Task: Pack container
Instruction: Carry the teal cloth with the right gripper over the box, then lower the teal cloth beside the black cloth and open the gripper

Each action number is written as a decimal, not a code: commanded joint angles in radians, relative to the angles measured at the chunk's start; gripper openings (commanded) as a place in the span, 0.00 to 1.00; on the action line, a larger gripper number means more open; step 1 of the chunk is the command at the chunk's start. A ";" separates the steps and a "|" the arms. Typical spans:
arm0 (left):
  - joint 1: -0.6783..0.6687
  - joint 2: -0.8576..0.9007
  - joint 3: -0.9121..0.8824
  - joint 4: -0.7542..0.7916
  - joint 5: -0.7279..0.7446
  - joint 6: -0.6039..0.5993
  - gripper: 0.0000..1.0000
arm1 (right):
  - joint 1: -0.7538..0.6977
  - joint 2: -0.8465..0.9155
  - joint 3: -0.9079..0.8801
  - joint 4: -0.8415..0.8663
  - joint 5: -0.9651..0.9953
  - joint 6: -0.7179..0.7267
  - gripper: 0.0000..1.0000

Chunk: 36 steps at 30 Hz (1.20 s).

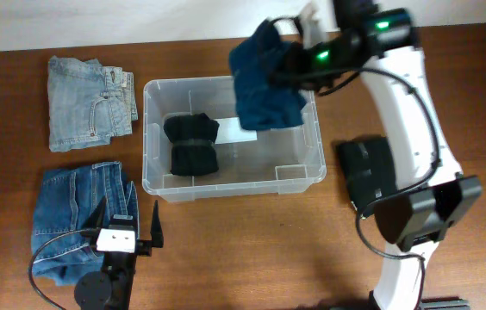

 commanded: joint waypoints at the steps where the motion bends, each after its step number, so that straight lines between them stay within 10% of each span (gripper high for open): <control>1: 0.006 -0.010 -0.002 -0.005 0.000 0.020 0.99 | 0.074 -0.008 -0.056 0.035 0.153 -0.010 0.27; 13: 0.006 -0.010 -0.002 -0.005 0.000 0.020 0.99 | 0.221 -0.008 -0.379 0.374 0.360 0.278 0.29; 36: 0.006 -0.010 -0.002 -0.005 0.000 0.020 0.99 | 0.275 0.023 -0.483 0.512 0.407 0.379 0.37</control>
